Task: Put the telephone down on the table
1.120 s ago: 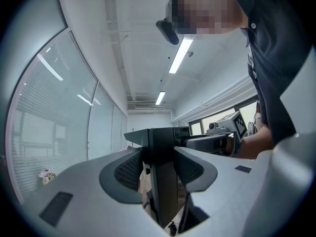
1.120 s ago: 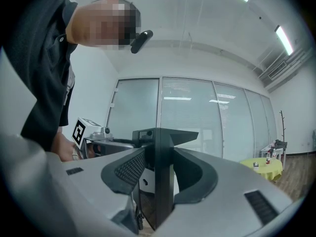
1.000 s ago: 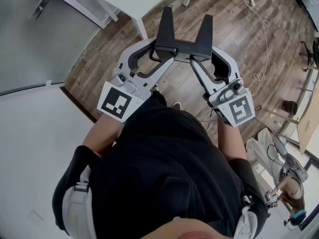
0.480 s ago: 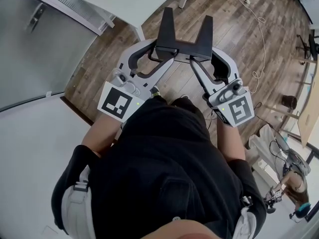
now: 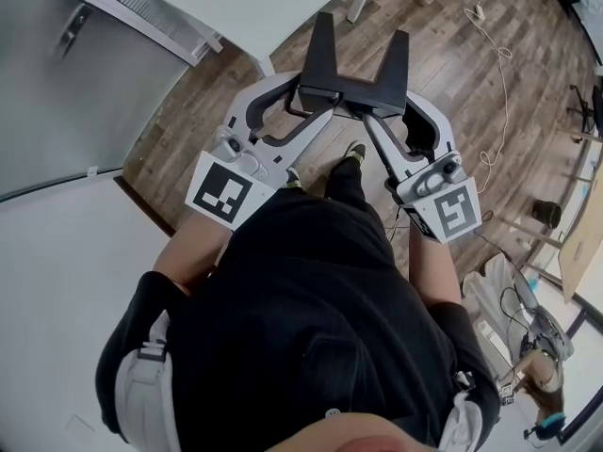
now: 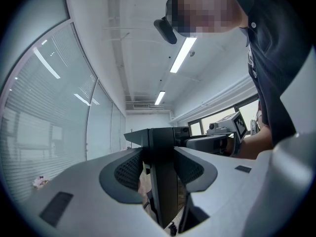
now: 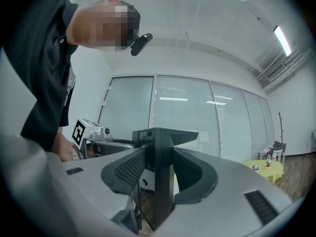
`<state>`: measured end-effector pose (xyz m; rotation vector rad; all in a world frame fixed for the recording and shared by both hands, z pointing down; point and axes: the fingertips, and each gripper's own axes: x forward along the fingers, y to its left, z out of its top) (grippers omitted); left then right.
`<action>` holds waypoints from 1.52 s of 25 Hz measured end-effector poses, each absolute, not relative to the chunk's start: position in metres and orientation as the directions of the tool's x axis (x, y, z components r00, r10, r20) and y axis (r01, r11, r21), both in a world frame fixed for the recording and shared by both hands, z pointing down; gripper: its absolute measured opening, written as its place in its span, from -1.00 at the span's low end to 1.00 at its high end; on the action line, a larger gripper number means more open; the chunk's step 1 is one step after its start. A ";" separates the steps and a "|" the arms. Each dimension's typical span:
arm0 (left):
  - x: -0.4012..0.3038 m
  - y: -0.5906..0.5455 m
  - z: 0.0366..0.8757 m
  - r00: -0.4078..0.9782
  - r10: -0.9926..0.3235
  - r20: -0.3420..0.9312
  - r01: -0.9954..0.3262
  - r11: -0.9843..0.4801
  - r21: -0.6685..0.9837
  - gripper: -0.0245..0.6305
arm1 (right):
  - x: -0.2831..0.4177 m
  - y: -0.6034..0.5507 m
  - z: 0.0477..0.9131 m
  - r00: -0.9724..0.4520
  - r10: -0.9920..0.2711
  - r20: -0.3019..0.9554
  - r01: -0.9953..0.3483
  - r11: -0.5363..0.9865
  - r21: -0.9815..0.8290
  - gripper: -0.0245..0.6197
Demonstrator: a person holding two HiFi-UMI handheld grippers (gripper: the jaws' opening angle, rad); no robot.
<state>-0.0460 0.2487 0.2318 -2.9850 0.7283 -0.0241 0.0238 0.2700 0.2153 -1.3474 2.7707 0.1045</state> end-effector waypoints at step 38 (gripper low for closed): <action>0.153 0.077 0.246 0.739 -0.673 0.034 -0.670 -0.739 -0.073 -0.32 | 0.224 0.082 0.230 -0.799 -0.590 -0.113 -0.592 0.806 -0.021 -0.32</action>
